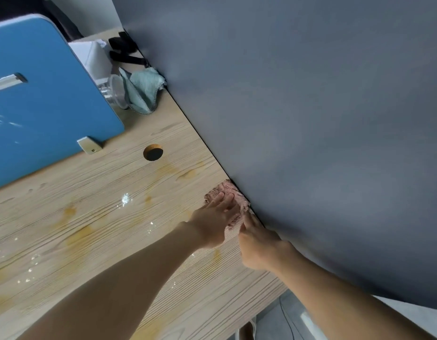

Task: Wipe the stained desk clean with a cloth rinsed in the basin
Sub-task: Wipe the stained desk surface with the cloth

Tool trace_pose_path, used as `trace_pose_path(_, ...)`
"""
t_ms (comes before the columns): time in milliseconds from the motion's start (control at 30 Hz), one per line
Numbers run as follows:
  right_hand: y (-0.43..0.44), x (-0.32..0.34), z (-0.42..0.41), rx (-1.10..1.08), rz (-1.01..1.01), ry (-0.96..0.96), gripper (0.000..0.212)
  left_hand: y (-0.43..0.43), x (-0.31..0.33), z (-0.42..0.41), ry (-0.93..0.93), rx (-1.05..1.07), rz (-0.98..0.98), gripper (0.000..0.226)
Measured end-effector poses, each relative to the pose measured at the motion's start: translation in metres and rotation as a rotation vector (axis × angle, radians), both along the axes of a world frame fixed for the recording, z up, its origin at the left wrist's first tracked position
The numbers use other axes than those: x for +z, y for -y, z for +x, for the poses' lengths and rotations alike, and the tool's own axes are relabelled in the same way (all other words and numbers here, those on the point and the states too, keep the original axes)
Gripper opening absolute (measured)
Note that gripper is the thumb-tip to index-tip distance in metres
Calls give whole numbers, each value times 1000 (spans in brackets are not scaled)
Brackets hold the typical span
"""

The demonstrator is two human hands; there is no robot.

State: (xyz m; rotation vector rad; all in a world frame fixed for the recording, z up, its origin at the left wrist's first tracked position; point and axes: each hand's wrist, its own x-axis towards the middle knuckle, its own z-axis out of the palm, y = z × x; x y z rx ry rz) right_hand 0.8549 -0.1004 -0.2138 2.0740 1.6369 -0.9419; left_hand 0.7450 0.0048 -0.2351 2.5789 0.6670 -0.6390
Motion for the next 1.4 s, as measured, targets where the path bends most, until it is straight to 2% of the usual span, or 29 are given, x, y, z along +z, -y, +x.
trace_pose_path(100,-13,5,2,-30,89,18,46,0,0,-19,-57,-14,5,88)
trace_pose_path(200,-21,1,-1,-22,76,-13,45,-6,4,-21,-63,-20,15,88)
trace_pose_path(367,-17,-6,-1,-26,31,-31,66,-18,0,3,2,-3,22,86)
trace_pose_path(467,-25,6,0,-9,-19,6,57,-19,-1,-3,24,22,6,86)
trace_pose_path(633,-43,7,0,13,86,29,49,-28,-5,-34,-41,42,4,87)
trace_pose_path(833,-56,5,-1,10,-39,-22,45,-46,-6,-2,40,38,12,78)
trace_pose_path(933,-63,16,-1,-17,-89,6,44,-47,-9,-12,31,38,-3,82)
trace_pose_path(1067,-67,19,-1,-70,-10,53,42,-54,-10,-36,-27,58,-5,88)
trace_pose_path(1300,-64,2,-2,-24,-44,-1,57,-74,-2,9,16,56,11,81)
trace_pose_path(1400,-72,9,-1,-19,-14,35,52,-71,-2,1,-1,69,17,82)
